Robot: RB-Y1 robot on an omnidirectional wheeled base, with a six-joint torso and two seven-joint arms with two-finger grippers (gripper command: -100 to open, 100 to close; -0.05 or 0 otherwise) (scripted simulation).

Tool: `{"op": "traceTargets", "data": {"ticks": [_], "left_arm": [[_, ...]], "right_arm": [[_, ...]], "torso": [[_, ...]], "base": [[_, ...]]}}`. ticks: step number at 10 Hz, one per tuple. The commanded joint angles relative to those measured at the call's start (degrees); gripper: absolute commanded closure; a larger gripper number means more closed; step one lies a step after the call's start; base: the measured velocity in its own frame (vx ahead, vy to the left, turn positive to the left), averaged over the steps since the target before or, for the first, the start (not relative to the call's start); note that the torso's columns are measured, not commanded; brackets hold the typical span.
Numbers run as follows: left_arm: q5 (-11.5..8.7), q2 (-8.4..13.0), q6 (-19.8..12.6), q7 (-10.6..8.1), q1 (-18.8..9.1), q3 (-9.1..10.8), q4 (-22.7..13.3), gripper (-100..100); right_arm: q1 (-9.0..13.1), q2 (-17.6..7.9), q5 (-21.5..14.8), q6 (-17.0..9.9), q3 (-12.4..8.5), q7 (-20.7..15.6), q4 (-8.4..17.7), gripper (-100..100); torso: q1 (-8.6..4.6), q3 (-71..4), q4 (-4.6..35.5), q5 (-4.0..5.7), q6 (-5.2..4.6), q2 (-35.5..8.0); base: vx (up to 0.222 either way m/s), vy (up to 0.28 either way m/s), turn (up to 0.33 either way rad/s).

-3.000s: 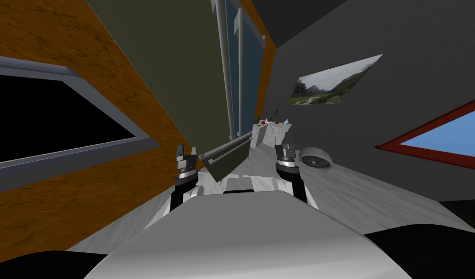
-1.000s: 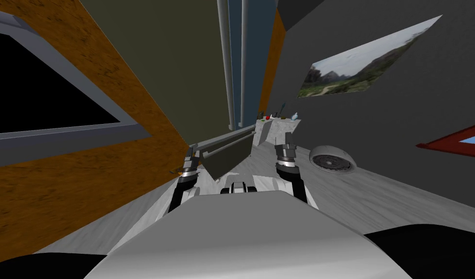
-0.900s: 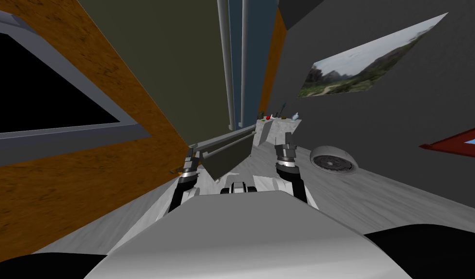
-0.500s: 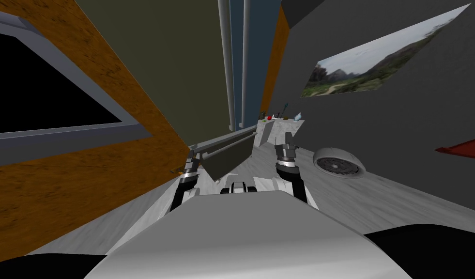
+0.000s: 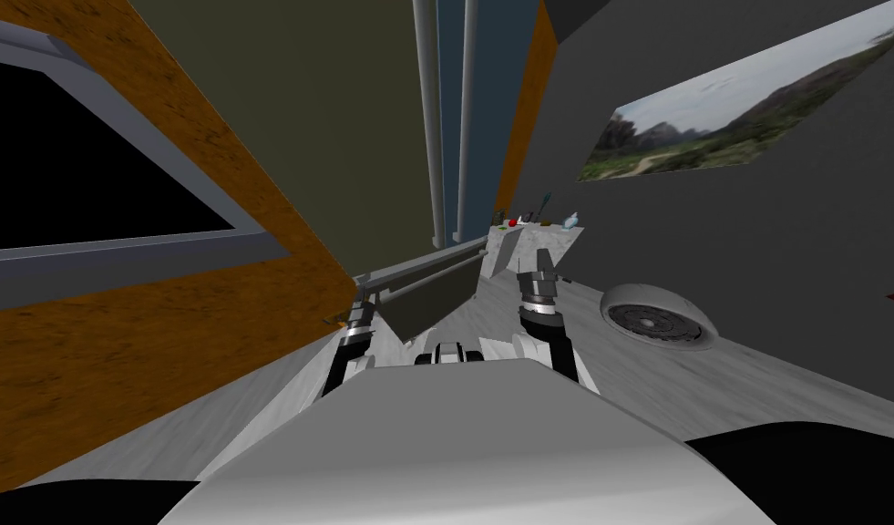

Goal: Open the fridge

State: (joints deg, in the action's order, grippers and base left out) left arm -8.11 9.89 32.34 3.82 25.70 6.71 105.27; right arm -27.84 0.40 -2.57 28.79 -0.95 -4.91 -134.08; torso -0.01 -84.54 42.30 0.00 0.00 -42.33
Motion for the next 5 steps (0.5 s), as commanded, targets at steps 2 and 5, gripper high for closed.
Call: {"op": "traceTargets", "data": {"ticks": [2, 5], "left_arm": [[-0.6, 0.0, -0.2, -0.25, -1.5, 0.87, -4.8, -100], [-1.1, -0.3, -0.2, -0.6, -2.3, 1.64, -8.1, -100]], "right_arm": [[0.0, 0.0, 0.0, 0.0, 0.0, 0.0, 0.0, 0], [0.0, 0.0, 0.0, 0.0, 0.0, 0.0, 0.0, 0]], "torso": [[-0.01, 0.0, 0.0, 0.0, 0.0, 0.1], [0.05, 0.0, 0.0, -0.02, 0.0, 0.0]], "base": [[0.069, -0.035, 0.069], [0.055, -0.02, 0.054]]}}
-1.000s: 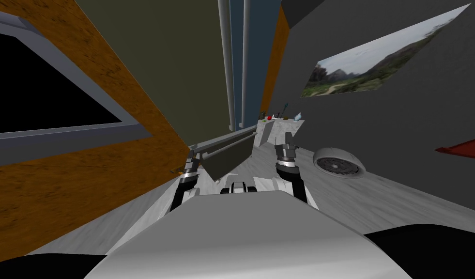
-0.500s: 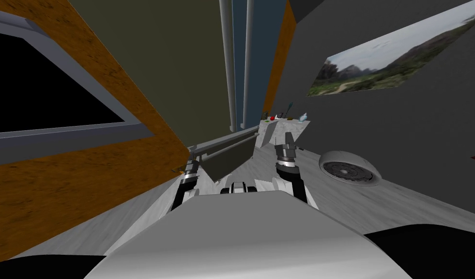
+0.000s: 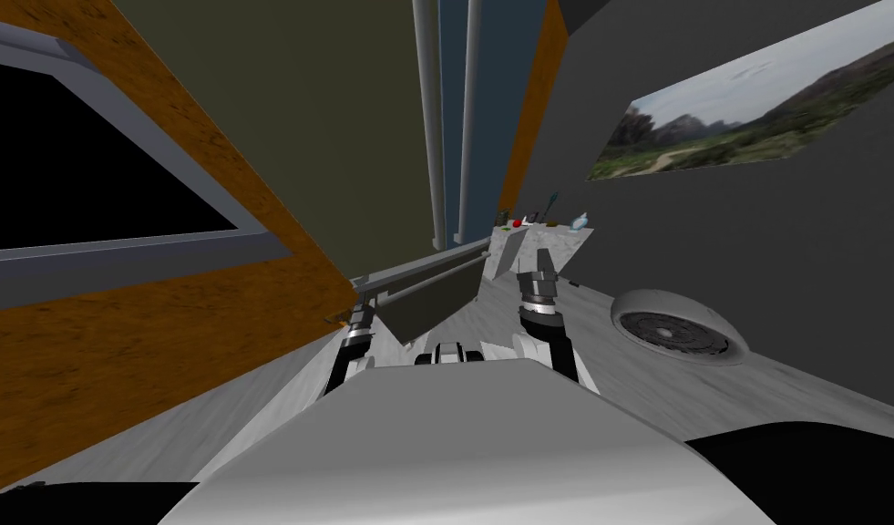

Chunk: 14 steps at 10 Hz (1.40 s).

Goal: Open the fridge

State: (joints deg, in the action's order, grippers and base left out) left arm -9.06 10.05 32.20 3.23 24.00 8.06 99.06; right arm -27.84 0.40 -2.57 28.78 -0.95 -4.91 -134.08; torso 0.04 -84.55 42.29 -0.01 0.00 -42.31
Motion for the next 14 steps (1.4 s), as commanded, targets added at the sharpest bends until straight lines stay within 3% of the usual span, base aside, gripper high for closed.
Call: {"op": "traceTargets", "data": {"ticks": [1, 5, 7, 11, 14], "left_arm": [[-0.6, -1.1, -0.1, -0.26, -1.2, 0.84, -4.1, -100], [-1.1, -2.9, -0.1, -0.62, -2.0, 1.63, -7.3, -100], [-1.6, -6.3, -0.1, -0.9, -2.7, 2.25, -9.8, -100], [-1.9, -12.0, -0.1, -1.07, -3.1, 2.64, -11.3, -100], [-2.1, -11.3, -2.5, -0.88, -2.9, 2.99, -8.8, -100]], "right_arm": [[0.0, 0.0, 0.0, 0.0, 0.0, 0.0, 0.0, 0], [0.0, 0.0, 0.0, 0.0, 0.0, 0.0, 0.0, 0], [0.0, 0.0, 0.0, 0.0, 0.0, 0.0, 0.0, 0], [0.0, 0.0, 0.0, 0.0, 0.0, 0.0, 0.0, 0], [0.0, 0.0, 0.0, 0.0, 0.0, 0.0, 0.0, 0]], "torso": [[-0.05, 0.0, 0.0, 0.01, 0.0, 0.0], [0.0, 0.0, 0.0, 0.0, -0.01, -0.1], [-0.07, 0.0, 0.0, 0.01, -0.01, 0.1], [-0.02, 0.0, 0.0, 0.01, 0.0, -0.1], [0.04, -0.1, 0.0, 0.0, 0.0, 0.1]], "base": [[0.078, -0.036, 0.097], [0.048, -0.028, 0.047], [0.058, -0.032, 0.061], [0.026, -0.014, 0.022], [0.041, 0.012, -0.003]]}}
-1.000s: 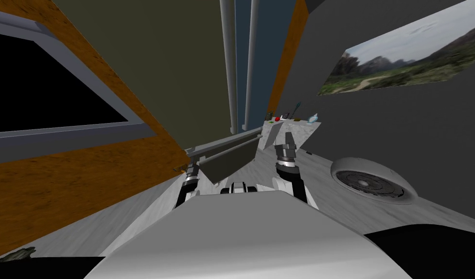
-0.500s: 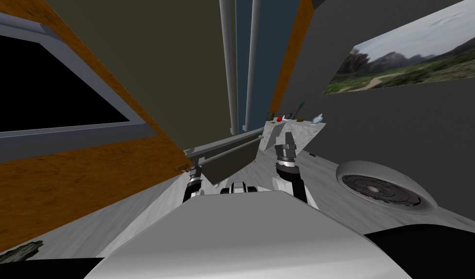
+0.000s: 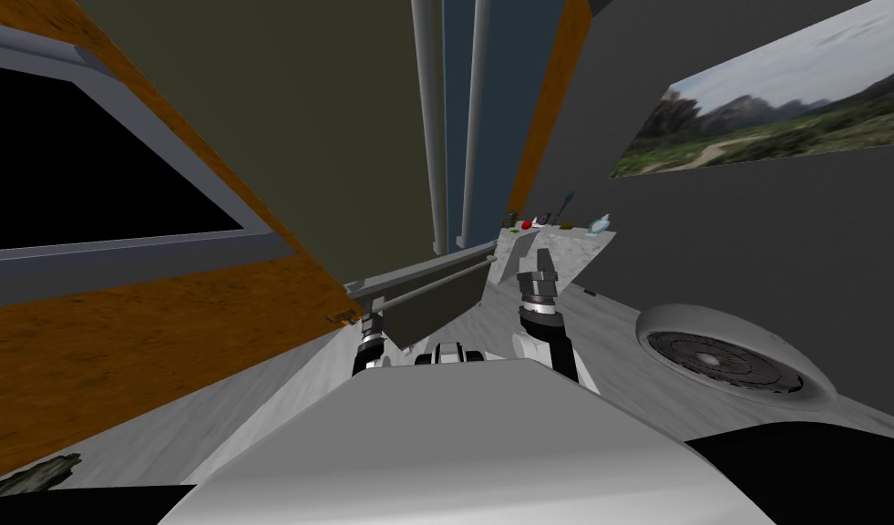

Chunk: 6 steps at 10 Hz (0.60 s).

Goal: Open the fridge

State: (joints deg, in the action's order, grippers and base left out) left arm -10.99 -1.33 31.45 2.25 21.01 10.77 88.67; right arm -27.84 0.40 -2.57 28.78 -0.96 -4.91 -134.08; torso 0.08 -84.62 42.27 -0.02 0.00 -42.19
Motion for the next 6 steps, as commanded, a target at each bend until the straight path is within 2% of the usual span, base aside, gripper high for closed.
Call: {"op": "traceTargets", "data": {"ticks": [1, 2, 4, 6], "left_arm": [[-0.1, 0.1, -0.9, 0.09, -0.1, 0.19, 0.8, -100], [0.1, -0.1, 0.7, -0.08, 0.1, -0.15, -0.7, 100], [0.0, 0.1, -0.5, 0.05, 0.4, -0.12, 1.3, 100], [0.0, 0.0, -1.3, 0.08, 0.9, -0.27, 2.2, 100]], "right_arm": [[0.0, 0.0, 0.0, 0.0, 0.0, 0.0, 0.0, 0], [0.0, 0.0, 0.0, 0.0, 0.0, 0.0, 0.0, 0], [0.0, 0.0, 0.0, 0.0, 0.0, 0.0, 0.0, 0], [0.0, 0.0, 0.0, 0.0, 0.0, 0.0, 0.0, 0]], "torso": [[-0.02, -0.1, 0.0, 0.0, 0.0, 0.1], [0.01, 0.0, 0.0, -0.01, -0.06, 0.0], [0.15, 0.0, -0.2, -0.26, -0.07, 0.1], [-0.05, 0.2, -0.1, -0.14, 0.02, -0.2]], "base": [[0.029, 0.006, 0.011], [-0.045, -0.02, 0.009], [-0.062, -0.029, 0.009], [-0.153, -0.087, 0.014]]}}
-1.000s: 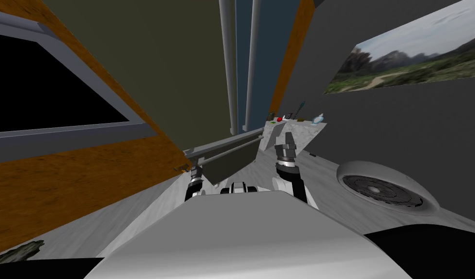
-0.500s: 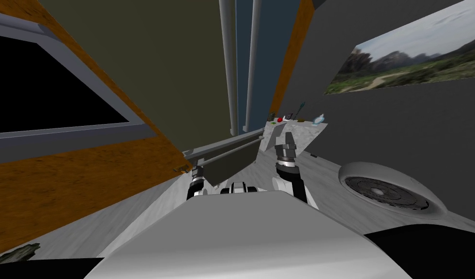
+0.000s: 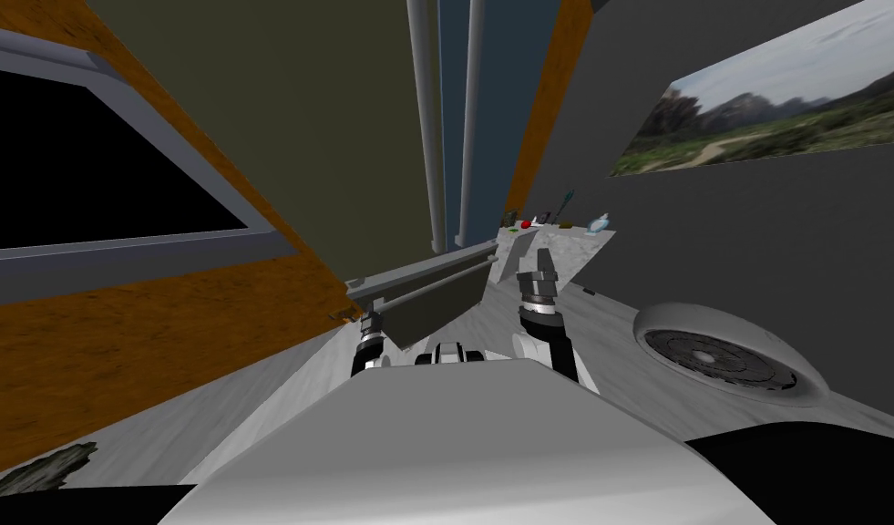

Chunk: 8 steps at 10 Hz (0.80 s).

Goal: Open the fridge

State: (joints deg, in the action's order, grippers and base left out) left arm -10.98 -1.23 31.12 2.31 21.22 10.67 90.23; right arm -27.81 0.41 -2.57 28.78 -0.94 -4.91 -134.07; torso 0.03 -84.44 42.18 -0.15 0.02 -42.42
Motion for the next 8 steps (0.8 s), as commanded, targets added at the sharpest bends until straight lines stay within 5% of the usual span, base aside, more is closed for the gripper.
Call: {"op": "traceTargets", "data": {"ticks": [1, 8], "left_arm": [[0.0, -0.1, -1.5, 0.03, 1.0, -0.27, 1.2, 100], [0.1, -0.2, -1.3, -0.06, 2.1, -0.86, 2.3, 100]], "right_arm": [[0.0, 0.0, 0.0, 0.0, 0.0, 0.0, 0.0, 0], [0.0, 0.0, 0.0, 0.0, 0.0, 0.0, 0.0, 0]], "torso": [[-0.04, 0.0, 0.0, 0.03, -0.02, 0.1], [0.04, -0.1, 0.0, 0.08, -0.03, 0.2]], "base": [[-0.161, -0.115, 0.013], [-0.121, -0.063, 0.007]]}}
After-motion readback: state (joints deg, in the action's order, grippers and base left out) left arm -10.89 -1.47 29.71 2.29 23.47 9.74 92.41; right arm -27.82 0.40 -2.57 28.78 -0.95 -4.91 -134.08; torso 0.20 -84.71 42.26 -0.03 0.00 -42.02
